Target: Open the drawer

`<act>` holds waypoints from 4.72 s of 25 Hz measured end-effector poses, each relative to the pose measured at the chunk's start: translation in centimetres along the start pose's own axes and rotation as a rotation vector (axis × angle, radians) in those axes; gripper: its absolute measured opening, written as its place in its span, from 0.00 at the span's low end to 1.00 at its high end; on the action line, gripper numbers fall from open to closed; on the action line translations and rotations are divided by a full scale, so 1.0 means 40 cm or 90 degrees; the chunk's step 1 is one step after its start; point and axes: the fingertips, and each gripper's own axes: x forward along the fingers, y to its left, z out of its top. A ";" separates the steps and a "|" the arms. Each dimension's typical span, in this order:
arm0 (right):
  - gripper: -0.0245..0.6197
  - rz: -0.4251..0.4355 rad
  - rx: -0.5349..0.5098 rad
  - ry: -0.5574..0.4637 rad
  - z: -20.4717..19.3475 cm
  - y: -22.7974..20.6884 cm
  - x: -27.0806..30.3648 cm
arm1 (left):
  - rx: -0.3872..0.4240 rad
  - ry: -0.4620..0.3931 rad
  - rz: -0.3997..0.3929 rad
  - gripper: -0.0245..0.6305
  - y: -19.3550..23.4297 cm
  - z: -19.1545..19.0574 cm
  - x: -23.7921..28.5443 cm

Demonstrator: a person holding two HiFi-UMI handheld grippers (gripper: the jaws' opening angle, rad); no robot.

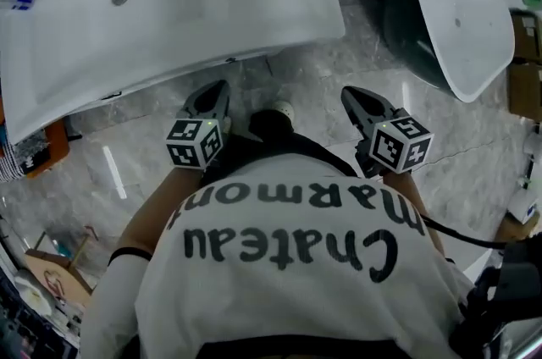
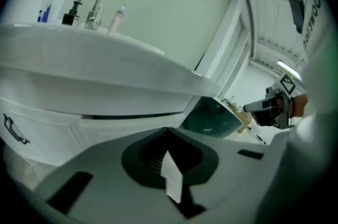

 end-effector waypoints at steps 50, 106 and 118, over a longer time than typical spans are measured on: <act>0.06 0.016 0.028 0.205 -0.269 -0.255 0.083 | -0.093 0.135 0.296 0.26 0.241 -0.217 0.330; 0.06 0.061 -0.005 0.220 -0.270 -0.214 0.109 | -0.052 0.221 0.217 0.25 0.100 -0.410 0.224; 0.06 0.070 -0.025 0.220 -0.256 -0.223 0.117 | -0.079 0.210 0.230 0.24 0.099 -0.419 0.213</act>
